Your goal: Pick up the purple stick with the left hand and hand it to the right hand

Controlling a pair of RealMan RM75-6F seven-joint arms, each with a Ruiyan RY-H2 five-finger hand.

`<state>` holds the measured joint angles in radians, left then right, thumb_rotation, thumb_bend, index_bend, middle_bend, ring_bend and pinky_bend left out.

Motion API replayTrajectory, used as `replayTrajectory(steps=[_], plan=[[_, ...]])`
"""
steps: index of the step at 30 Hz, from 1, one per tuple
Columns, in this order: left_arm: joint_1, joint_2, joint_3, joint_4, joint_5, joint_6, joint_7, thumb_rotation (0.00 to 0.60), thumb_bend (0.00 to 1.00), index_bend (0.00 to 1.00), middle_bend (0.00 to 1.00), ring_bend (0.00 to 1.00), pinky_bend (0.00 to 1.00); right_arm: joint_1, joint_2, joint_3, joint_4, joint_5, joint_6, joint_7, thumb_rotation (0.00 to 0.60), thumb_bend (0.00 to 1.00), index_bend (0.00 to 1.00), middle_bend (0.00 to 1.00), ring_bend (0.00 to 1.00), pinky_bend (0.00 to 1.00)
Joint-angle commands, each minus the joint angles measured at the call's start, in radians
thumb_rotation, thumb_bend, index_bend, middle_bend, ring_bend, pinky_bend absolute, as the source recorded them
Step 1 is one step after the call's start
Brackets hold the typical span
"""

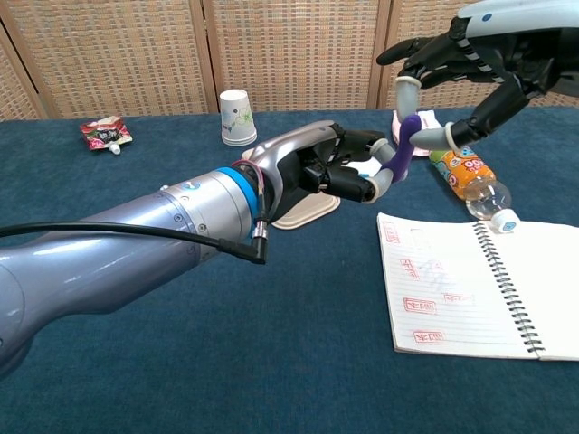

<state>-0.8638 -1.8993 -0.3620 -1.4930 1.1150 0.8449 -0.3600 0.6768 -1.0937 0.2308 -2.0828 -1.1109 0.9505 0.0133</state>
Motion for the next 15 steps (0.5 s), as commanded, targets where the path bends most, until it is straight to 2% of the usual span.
replayTrajectory(steps=[1,8,15], plan=[[0.000,0.000,0.000,0.000,0.001,-0.001,0.000,0.600,0.56,0.72,0.00,0.00,0.00,0.001,0.000,-0.002,0.000,0.000,0.000,-0.004,0.600,0.48,0.58,0.00,0.00,0.00],[0.000,0.004,-0.001,-0.001,-0.001,-0.004,0.003,0.600,0.56,0.72,0.00,0.00,0.00,0.003,0.000,-0.004,-0.001,-0.003,0.000,-0.005,0.600,0.53,0.59,0.00,0.00,0.00],[-0.001,0.003,-0.002,-0.003,-0.002,-0.004,0.009,0.600,0.56,0.72,0.00,0.00,0.00,0.004,-0.002,-0.005,0.004,-0.002,-0.006,0.004,0.600,0.69,0.67,0.00,0.00,0.00]])
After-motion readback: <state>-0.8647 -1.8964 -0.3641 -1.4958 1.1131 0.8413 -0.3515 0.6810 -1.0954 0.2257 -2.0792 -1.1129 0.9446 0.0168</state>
